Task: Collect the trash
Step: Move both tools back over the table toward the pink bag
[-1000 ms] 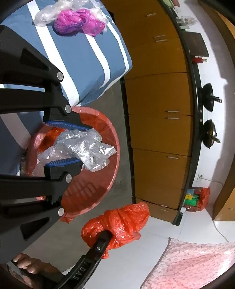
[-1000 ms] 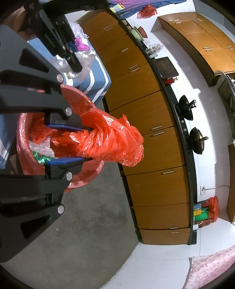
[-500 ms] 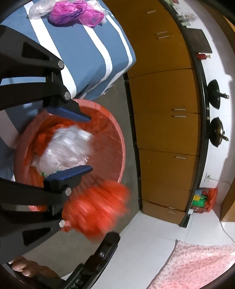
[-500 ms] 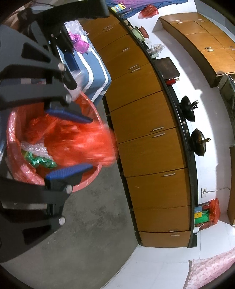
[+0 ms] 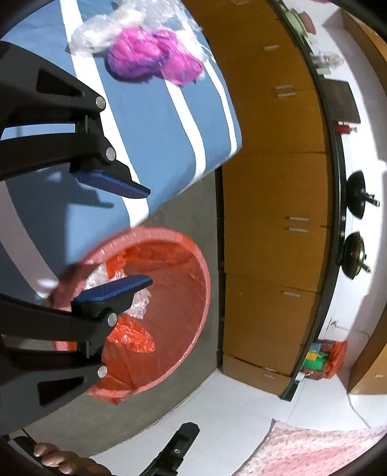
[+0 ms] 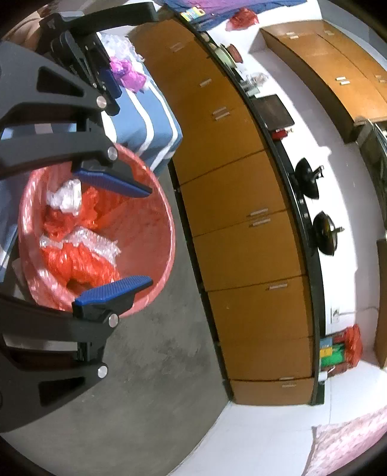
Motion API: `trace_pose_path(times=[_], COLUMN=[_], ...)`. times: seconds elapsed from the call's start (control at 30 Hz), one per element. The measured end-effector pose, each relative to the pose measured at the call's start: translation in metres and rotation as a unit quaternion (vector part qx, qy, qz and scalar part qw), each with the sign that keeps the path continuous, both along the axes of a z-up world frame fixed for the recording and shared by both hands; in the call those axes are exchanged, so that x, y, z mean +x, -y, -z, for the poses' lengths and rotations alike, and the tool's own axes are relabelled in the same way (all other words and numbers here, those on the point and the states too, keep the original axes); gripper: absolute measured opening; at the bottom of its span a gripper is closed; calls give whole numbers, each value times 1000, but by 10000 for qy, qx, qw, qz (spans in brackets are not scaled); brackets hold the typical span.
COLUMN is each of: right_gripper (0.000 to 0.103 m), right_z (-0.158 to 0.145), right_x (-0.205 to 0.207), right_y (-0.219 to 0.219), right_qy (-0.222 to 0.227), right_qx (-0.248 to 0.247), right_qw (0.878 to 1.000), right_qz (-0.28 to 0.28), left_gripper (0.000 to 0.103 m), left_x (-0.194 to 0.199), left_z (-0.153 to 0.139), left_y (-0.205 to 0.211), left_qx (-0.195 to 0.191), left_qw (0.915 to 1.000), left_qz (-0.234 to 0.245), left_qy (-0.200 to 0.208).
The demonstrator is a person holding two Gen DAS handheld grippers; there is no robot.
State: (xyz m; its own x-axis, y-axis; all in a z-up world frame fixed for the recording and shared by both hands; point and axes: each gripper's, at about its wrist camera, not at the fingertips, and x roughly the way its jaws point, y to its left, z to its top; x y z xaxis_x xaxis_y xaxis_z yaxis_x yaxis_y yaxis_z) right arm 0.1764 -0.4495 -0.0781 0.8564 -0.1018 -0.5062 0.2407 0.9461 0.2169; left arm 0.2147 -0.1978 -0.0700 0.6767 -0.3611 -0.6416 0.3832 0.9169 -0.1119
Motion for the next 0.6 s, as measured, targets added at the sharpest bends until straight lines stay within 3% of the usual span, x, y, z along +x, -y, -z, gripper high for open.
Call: trace_pose_path(times=[0.2,0.33,0.6], right_gripper=[60,63,71], right_z=[-10,-15,-16], right_x=[10,23,62], right_y=[-38,-70,-164], right_qy=[61,46,-47], right_qx=[-124,-180,-387], right_qw=[9992,9973,9869], right_qz=[-388,-706,-1566], left_gripper=[76,77,82], left_x=[-11,-19,-38], left_z=[-2,-4,0], left_y=[-48,-98,-206], left_qx=[-10,-25,297], left_qw=[9982,9942,9742], left_qz=[-587,-1054,-2165], left_qy=[106,207,560])
